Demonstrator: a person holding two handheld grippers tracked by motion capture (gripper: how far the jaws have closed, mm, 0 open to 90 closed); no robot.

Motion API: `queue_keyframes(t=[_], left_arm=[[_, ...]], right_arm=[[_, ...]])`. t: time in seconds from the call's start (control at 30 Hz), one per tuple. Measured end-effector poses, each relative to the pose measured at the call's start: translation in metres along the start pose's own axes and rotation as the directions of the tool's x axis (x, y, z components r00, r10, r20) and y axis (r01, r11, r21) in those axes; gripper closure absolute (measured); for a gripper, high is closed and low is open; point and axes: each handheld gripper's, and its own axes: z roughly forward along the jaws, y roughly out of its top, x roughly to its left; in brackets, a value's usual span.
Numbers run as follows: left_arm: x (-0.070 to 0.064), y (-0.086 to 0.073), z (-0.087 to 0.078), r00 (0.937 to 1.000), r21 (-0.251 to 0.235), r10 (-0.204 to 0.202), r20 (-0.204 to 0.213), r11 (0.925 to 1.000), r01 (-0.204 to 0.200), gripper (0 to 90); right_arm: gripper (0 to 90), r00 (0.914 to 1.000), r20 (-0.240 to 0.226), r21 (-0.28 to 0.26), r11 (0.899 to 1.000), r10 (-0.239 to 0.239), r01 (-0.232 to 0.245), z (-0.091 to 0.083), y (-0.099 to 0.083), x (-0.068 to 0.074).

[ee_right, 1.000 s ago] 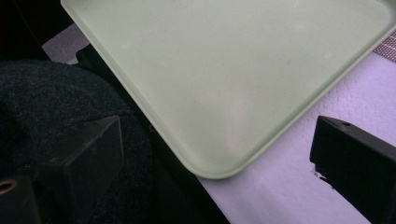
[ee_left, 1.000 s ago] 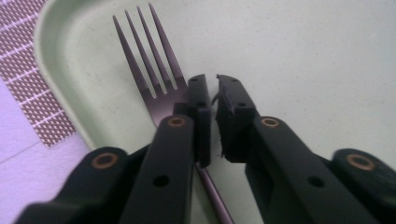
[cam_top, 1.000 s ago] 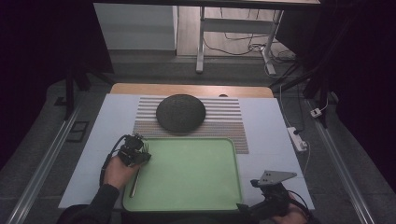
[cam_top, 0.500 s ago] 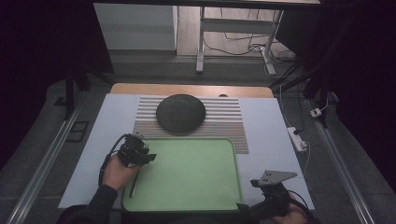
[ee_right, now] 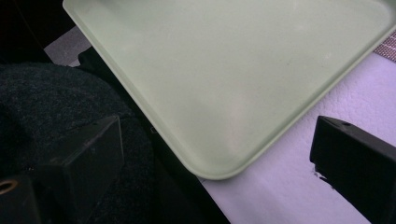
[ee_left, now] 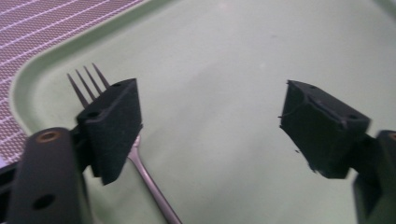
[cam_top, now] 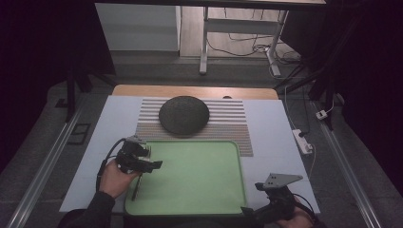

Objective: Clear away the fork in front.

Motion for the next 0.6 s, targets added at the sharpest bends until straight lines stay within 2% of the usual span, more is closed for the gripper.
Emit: queue_keyframes(t=[0.33, 0.47, 0.6], left_arm=[[-0.001, -0.018, -0.029, 0.998, -0.092, -0.018, 0.061, 0.9955, 0.023, 6.4], [-0.003, -0.028, -0.042, 0.9985, -0.132, -0.004, 0.055, 0.9912, 0.011, 3.8], [-0.005, -0.039, -0.052, 0.9986, -0.15, -0.003, 0.052, 0.9887, 0.01, 2.4]], right_arm=[[3.0, 0.9999, 0.007, -0.004, 1.0, 0.013, -0.013, 0.0, 0.0, -0.001], [3.0, 0.9996, 0.018, -0.007, 1.0, 0.022, -0.022, -0.001, 0.0, -0.001], [3.0, 0.9996, 0.019, -0.008, 1.0, 0.022, -0.022, -0.001, 0.0, -0.001]])
